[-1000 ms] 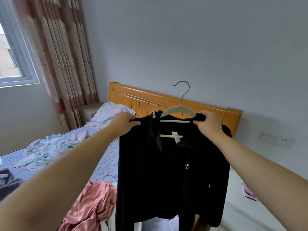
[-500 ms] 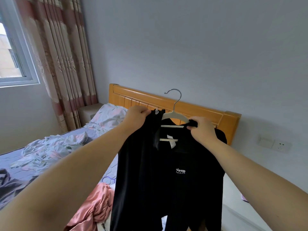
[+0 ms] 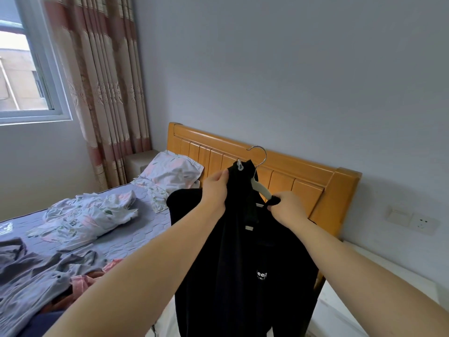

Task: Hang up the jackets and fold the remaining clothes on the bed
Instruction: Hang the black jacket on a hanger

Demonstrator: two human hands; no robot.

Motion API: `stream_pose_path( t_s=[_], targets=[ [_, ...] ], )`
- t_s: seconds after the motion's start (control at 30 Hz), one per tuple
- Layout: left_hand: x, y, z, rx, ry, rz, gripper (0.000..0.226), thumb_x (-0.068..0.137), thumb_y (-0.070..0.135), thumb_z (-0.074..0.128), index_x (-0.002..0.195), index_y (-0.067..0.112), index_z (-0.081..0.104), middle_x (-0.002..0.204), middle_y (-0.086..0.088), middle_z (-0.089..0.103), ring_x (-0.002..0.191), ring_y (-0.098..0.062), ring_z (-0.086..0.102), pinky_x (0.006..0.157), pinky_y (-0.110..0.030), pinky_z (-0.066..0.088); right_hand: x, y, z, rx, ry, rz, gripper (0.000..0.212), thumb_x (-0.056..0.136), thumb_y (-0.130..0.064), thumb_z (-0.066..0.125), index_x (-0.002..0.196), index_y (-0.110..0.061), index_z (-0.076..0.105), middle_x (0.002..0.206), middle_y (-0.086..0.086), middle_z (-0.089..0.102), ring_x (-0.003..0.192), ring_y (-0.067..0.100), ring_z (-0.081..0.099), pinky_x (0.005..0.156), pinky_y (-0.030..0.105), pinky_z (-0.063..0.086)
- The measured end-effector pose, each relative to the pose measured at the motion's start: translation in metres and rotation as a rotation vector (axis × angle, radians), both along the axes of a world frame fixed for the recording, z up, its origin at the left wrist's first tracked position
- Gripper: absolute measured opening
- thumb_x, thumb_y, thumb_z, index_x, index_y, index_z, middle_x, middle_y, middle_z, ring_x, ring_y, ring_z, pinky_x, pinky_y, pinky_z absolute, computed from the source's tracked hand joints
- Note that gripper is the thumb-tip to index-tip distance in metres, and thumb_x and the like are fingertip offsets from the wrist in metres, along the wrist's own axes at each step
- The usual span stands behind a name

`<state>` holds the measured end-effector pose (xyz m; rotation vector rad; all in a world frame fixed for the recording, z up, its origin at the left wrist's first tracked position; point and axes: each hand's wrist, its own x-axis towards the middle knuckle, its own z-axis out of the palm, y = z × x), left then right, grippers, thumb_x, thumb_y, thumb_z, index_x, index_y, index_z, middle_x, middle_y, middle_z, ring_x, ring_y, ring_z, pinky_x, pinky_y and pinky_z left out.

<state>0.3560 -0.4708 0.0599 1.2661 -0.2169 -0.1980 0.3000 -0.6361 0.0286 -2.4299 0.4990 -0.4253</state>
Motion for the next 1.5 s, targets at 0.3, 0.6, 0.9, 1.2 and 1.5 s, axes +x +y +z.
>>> stream_pose_path(
  t_s=[0.3,0.6,0.9,1.2,1.5],
  targets=[
    [0.049,0.061,-0.030,0.730,-0.732,0.501,0.023,0.096,0.011,0.049,0.110,0.010,0.068,0.113,-0.006,0.065,0.107,-0.021,0.056,0.095,-0.026,0.039,-0.003,-0.031,0.007,0.363,-0.164,-0.056,0.023,0.089,-0.005,0.062,0.110,-0.011,0.067,0.089,0.001,0.062,0.087,0.019,0.057,0.078,0.027,0.039],
    [0.089,0.116,-0.045,0.657,-0.104,0.118,0.023,0.098,0.009,0.047,0.085,0.010,0.066,0.091,-0.011,0.059,0.085,-0.023,0.053,0.068,-0.025,0.043,0.011,-0.027,0.014,0.487,-0.265,-0.013,0.013,0.087,-0.007,0.063,0.095,-0.015,0.069,0.082,-0.002,0.066,0.084,0.021,0.063,0.067,0.027,0.045],
    [0.110,0.111,-0.004,0.844,-0.453,0.431,0.027,0.096,0.006,0.042,0.096,-0.003,0.067,0.095,-0.017,0.066,0.093,-0.032,0.057,0.083,-0.036,0.043,0.003,-0.037,0.007,0.102,-0.175,0.071,0.014,0.087,-0.007,0.065,0.099,-0.013,0.070,0.084,-0.004,0.062,0.087,0.017,0.057,0.063,0.022,0.037],
    [0.107,0.081,0.030,1.044,-0.532,0.287,0.031,0.097,0.011,0.042,0.115,0.006,0.066,0.113,-0.014,0.066,0.107,-0.032,0.058,0.093,-0.036,0.043,0.004,-0.040,0.008,0.232,-0.156,0.029,0.018,0.086,-0.007,0.066,0.104,-0.011,0.070,0.096,0.001,0.067,0.096,0.021,0.061,0.079,0.030,0.043],
    [0.080,0.069,0.024,1.261,-0.692,-0.257,0.024,0.099,0.040,0.043,0.086,0.031,0.061,0.086,0.012,0.062,0.087,-0.011,0.058,0.087,-0.029,0.044,0.004,-0.037,0.009,0.118,-0.192,-0.030,0.020,0.084,-0.009,0.069,0.104,-0.009,0.069,0.096,0.003,0.065,0.093,0.020,0.057,0.078,0.028,0.039]
  ],
)
